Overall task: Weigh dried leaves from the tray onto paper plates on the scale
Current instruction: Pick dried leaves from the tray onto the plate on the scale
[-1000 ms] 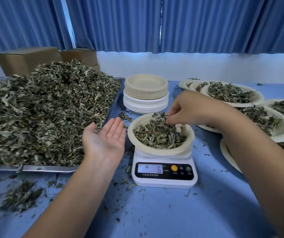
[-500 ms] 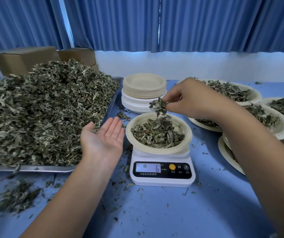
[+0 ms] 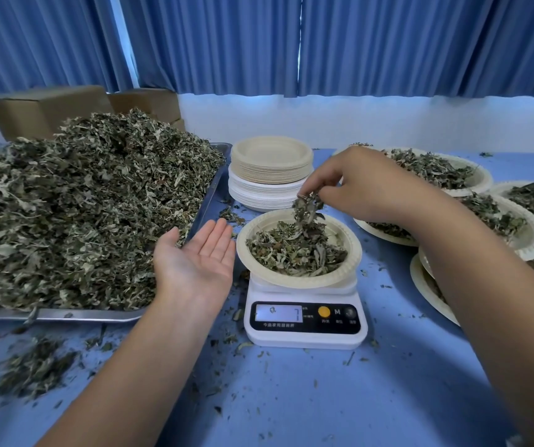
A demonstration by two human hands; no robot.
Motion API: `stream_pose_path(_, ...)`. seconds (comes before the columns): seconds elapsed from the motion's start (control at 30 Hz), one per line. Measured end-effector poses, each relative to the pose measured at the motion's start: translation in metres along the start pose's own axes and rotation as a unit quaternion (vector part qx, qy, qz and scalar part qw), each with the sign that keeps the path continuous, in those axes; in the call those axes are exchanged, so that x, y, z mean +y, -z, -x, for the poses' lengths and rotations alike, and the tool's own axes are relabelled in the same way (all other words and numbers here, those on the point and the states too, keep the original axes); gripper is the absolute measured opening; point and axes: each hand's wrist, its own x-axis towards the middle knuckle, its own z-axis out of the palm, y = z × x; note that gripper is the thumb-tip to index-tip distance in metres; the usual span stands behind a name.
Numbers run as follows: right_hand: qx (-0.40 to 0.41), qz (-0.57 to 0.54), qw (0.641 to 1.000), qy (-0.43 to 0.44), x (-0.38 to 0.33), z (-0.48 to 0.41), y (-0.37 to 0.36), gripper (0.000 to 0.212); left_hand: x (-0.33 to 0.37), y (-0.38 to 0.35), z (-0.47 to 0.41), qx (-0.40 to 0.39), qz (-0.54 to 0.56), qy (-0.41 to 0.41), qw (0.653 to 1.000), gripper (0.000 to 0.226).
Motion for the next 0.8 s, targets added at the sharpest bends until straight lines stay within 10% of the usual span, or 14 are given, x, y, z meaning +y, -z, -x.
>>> stream_pose_path(0.37, 0.037, -0.105, 0.994, -0.007, 0.004, -0.003, 0.0, 0.026, -0.001, 0.0, 0.001, 0.003, -0.005, 0.007, 1.0, 0.051)
stream_pose_path(0.8, 0.003, -0.434, 0.898, -0.067, -0.082, -0.062, -0.072, 0.022, 0.0, -0.004, 0.001, 0.024, 0.015, 0.018, 0.999, 0.054)
